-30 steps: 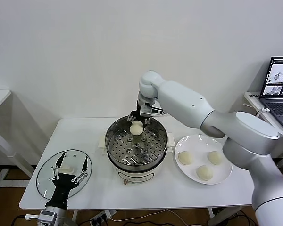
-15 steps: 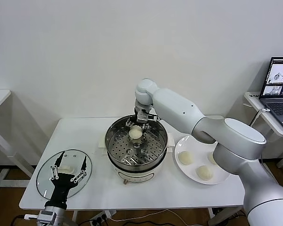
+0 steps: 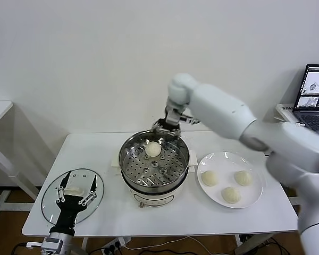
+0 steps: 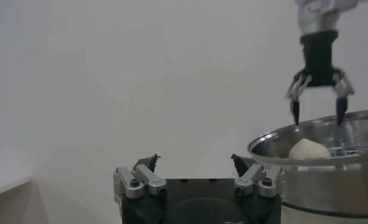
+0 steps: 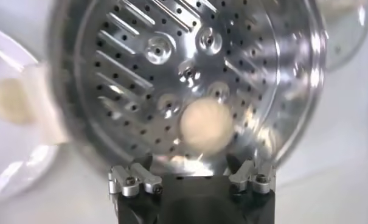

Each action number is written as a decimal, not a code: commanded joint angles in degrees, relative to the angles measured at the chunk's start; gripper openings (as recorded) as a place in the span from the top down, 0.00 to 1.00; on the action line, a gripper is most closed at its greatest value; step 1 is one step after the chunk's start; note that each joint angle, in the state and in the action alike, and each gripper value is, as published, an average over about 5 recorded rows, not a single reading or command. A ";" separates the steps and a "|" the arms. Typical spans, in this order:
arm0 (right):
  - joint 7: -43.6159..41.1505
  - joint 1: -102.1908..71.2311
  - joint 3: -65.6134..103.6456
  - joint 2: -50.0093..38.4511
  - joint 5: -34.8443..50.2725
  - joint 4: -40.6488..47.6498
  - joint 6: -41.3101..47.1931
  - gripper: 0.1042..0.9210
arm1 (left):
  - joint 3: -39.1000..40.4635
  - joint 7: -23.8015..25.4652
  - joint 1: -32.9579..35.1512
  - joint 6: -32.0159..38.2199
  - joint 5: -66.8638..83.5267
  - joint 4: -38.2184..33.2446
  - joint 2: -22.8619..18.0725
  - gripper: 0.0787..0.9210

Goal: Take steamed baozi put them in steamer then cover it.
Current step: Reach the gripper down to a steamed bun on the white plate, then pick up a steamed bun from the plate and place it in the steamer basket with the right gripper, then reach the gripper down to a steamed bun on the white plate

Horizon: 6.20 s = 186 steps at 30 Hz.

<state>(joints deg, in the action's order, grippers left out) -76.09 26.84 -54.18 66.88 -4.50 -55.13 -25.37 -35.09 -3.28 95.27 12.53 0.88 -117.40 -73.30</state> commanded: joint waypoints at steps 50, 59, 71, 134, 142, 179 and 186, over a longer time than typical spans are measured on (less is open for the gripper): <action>13.63 -19.33 -8.35 -13.72 18.38 1.47 32.14 0.17 | 0.17 -0.59 0.57 0.51 -1.15 0.84 -0.39 0.12; 11.82 -15.29 -8.79 -15.01 18.12 -0.75 32.12 0.33 | 0.13 -0.72 0.60 0.38 -1.06 0.45 -0.39 0.12; -0.26 10.63 -17.21 -11.50 24.01 -5.09 30.85 0.36 | 0.62 -0.82 -0.10 0.24 -1.07 0.32 -0.22 0.12; 19.39 8.79 -28.87 15.16 37.94 -8.63 42.74 0.12 | 0.40 -2.01 -0.55 2.05 -1.09 0.96 -0.27 0.12; 12.11 17.57 -27.14 -2.88 33.59 -20.26 39.63 0.12 | 0.91 -1.96 -0.59 2.08 -1.24 0.85 -0.36 0.12; 8.31 -22.34 -6.66 -29.22 7.44 -15.51 30.01 0.12 | 0.47 -2.11 0.04 2.37 -3.23 1.60 -0.90 0.12; 8.67 -23.93 -5.15 -27.81 5.97 -13.84 30.36 0.12 | 0.15 -2.21 0.16 2.49 -3.31 1.60 -0.92 0.12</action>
<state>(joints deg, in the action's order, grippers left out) -68.01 7.76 -62.39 39.25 3.91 -69.99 5.11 -34.89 -5.46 95.41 14.77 -2.03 -115.97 -74.20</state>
